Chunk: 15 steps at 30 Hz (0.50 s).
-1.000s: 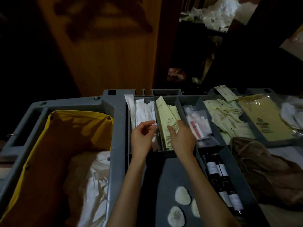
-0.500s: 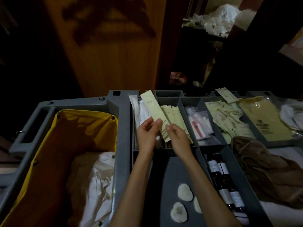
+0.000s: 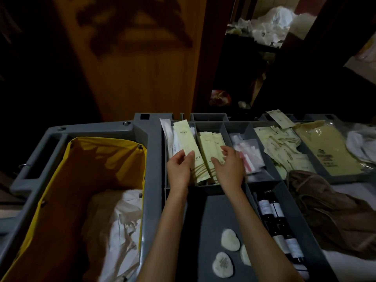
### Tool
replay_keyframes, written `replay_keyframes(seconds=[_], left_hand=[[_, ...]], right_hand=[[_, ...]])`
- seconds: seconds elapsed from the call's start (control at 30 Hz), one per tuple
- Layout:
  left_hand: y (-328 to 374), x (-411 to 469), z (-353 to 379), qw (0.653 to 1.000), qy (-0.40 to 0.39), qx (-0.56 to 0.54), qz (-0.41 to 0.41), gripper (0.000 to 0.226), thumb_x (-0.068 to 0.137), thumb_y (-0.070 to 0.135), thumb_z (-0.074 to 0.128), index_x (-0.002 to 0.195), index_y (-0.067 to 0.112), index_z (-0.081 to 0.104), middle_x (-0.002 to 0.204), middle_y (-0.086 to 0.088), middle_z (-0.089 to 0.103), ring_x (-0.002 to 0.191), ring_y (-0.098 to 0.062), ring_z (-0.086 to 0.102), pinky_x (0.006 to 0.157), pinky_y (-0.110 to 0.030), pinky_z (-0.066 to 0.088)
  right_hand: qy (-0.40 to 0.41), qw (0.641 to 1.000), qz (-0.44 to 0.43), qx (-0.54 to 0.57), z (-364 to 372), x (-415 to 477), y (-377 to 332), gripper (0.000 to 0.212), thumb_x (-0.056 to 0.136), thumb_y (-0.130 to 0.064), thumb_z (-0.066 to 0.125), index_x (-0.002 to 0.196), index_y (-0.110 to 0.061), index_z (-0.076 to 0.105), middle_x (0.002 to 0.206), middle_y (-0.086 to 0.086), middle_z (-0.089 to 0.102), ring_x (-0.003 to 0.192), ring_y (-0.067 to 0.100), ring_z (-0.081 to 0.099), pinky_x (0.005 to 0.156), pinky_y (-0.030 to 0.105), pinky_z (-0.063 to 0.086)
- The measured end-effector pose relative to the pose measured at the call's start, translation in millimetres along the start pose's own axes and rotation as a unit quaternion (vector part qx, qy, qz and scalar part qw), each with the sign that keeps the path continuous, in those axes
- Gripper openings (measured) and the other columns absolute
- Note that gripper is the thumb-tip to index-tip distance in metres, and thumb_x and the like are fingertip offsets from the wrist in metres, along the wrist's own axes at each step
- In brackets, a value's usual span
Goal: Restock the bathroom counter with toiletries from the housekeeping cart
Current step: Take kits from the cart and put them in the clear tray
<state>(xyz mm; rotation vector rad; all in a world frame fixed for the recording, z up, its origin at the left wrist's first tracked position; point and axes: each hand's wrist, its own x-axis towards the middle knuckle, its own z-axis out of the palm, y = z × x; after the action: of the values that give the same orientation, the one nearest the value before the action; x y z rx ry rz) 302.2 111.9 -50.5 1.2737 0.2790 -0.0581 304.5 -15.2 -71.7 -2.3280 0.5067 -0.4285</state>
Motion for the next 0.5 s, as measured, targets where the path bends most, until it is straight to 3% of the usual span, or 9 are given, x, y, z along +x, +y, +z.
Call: replay_keyframes(seconds=[0.1,0.23,0.4,0.5], left_hand=[[-0.2,0.5,0.0,1.0,-0.004,0.005,-0.003,0.015,0.093,0.01,0.06,0.087,0.02,0.07,0.089,-0.006,0.073,0.087,-0.024,0.07,0.077,-0.037,0.058],[-2.0,2.0,0.0,1.0,-0.007,0.012,-0.014,0.013,0.093,0.011,0.06,0.1,0.011,0.071,0.094,-0.008,0.073,0.088,-0.023,0.071,0.08,-0.039,0.059],[-3.1,3.2,0.6,1.0,-0.012,0.016,-0.017,0.013,0.092,0.011,0.061,0.095,0.017,0.071,0.095,-0.01,0.074,0.09,-0.027,0.071,0.085,-0.047,0.057],[-3.4,3.6,0.1,1.0,-0.018,0.012,-0.02,0.013,0.093,0.011,0.06,0.099,0.013,0.072,0.096,-0.011,0.074,0.091,-0.028,0.071,0.086,-0.051,0.056]], right_hand=[[-0.048,0.997,0.009,-0.053,5.2,1.1,-5.2,0.056,0.085,-0.025,0.071,0.135,-0.017,0.047,0.128,0.01,0.054,0.115,0.03,0.054,0.091,0.04,0.049],[-0.073,0.996,0.025,-0.044,6.3,1.4,-7.8,0.056,0.088,-0.027,0.066,0.139,-0.018,0.042,0.128,0.008,0.057,0.113,0.029,0.058,0.086,0.039,0.05],[-0.086,0.996,0.037,0.011,2.4,-0.7,-5.1,0.047,0.088,-0.028,0.067,0.132,-0.015,0.053,0.12,0.004,0.066,0.106,0.024,0.064,0.084,0.033,0.051],[-0.105,0.989,0.067,0.076,-0.5,1.5,-0.8,0.041,0.086,-0.029,0.07,0.122,-0.012,0.058,0.112,0.006,0.069,0.098,0.022,0.065,0.085,0.039,0.054]])
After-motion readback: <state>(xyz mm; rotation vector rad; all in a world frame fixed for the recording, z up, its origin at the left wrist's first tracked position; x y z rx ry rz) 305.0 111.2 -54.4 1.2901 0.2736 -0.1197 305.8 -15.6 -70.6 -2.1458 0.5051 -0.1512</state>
